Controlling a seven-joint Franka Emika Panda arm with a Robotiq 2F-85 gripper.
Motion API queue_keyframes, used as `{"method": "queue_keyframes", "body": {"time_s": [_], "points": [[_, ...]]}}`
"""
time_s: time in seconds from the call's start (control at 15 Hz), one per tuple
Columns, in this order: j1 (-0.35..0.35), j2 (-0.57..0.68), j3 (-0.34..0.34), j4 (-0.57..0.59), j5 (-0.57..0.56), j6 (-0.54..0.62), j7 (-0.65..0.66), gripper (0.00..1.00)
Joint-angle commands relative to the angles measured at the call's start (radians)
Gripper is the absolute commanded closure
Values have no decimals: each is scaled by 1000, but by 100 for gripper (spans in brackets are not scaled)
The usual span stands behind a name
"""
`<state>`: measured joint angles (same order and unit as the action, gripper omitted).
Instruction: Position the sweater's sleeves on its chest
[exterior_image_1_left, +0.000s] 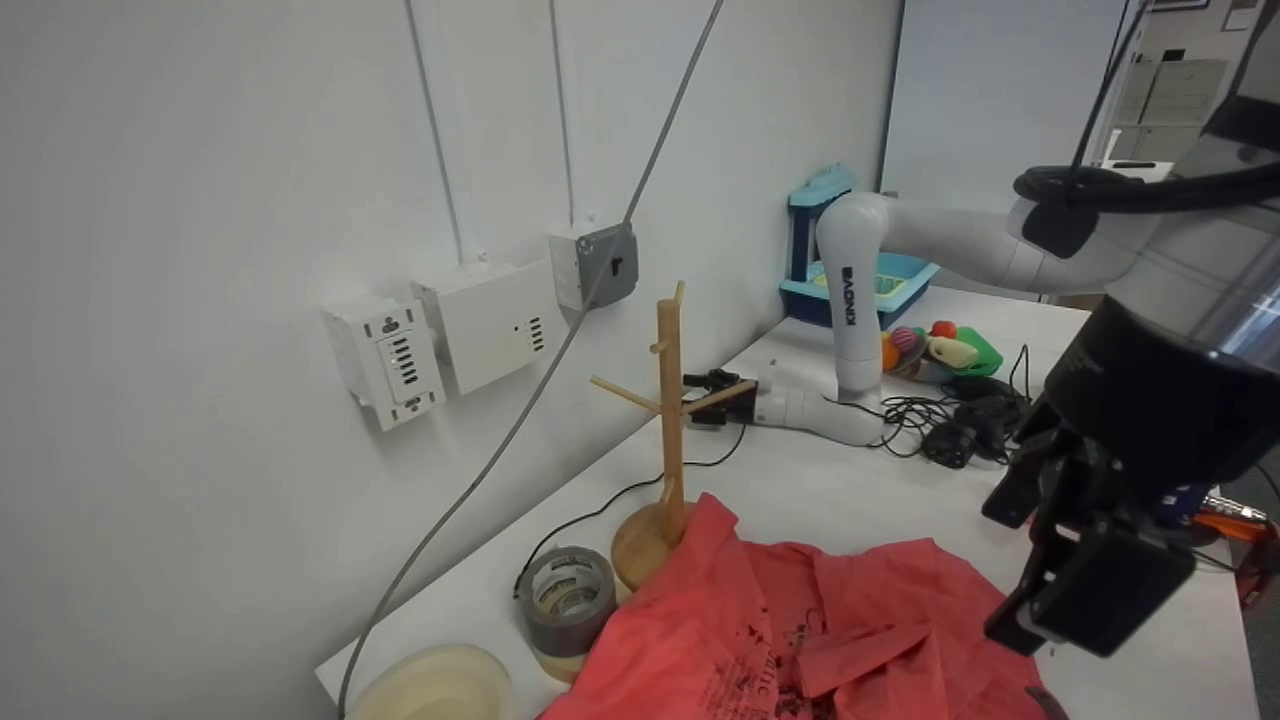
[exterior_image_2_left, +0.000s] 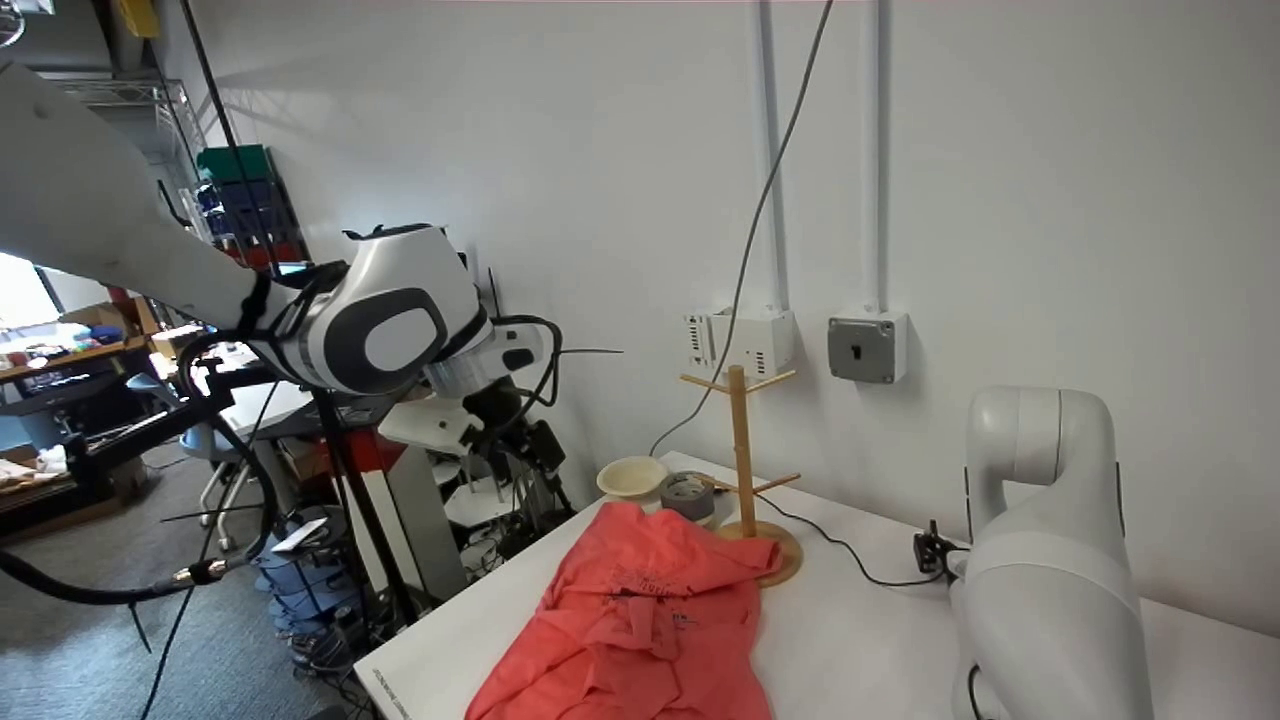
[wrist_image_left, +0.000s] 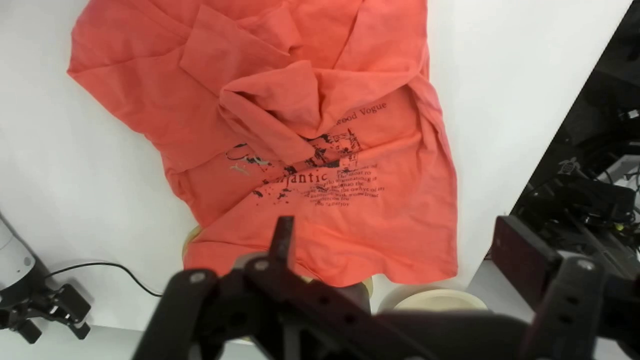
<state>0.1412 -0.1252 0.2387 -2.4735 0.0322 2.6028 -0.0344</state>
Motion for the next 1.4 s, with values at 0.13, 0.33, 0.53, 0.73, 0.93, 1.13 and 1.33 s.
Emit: {"method": "queue_keyframes", "body": {"time_s": [0.13,0.33,0.53,0.73,0.93,1.13,1.33], "points": [[20,0,-21,1,-4,-2,3,0],[20,0,-21,1,-4,-2,3,0],[21,0,-21,1,-4,-2,3,0],[5,0,-16,-3,-91,15,24,0],[-1,2,-18,-5,-176,32,54,0],[3,4,-22,-5,-198,40,74,0],[10,7,-24,-5,-168,48,80,0]]}}
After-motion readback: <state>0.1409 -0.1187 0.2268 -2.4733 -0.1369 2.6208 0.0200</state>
